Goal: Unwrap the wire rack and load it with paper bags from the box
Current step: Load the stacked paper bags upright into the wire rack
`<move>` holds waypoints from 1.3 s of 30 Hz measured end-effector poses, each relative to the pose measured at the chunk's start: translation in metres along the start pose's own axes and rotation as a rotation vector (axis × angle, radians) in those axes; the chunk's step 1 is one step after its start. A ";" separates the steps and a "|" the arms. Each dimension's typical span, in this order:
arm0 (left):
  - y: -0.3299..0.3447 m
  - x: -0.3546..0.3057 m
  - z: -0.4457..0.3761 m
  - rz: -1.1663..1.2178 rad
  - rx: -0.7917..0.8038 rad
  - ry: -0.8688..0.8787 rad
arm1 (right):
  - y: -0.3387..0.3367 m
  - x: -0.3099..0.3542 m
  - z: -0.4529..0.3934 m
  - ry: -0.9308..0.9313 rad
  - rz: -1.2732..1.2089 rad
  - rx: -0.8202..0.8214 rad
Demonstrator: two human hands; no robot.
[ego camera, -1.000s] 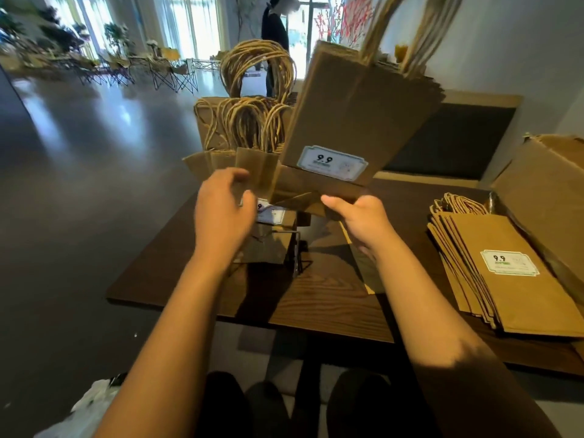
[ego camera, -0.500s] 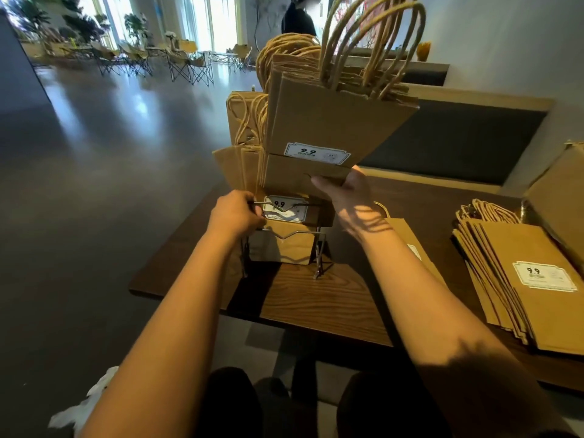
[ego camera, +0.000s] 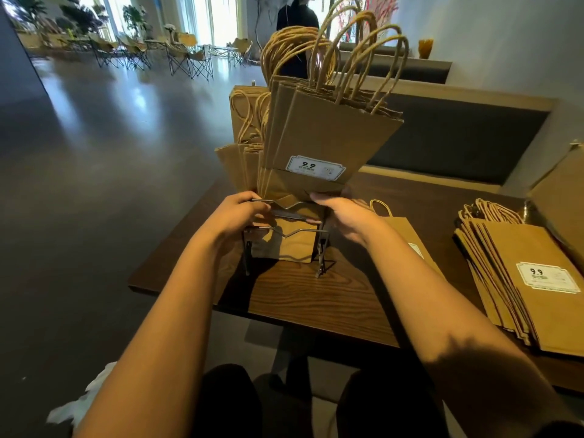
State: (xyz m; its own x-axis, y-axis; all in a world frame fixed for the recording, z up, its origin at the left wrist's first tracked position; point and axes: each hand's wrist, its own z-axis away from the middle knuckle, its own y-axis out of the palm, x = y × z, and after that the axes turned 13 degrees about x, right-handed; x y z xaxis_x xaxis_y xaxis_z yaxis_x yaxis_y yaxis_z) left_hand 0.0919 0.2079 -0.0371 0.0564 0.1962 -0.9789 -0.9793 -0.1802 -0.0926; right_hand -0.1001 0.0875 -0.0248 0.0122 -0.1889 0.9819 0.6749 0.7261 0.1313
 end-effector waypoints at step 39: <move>-0.011 0.018 -0.003 -0.800 -0.227 0.004 | -0.022 -0.016 0.000 -0.265 0.431 -0.188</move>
State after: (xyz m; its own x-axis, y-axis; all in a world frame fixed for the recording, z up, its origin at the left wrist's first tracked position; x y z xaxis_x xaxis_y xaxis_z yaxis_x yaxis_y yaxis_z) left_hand 0.1046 0.2111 -0.0544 0.7201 0.3446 -0.6022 -0.5800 -0.1774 -0.7951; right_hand -0.1146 0.0743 -0.0432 0.1469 0.2909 0.9454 0.7708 0.5653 -0.2937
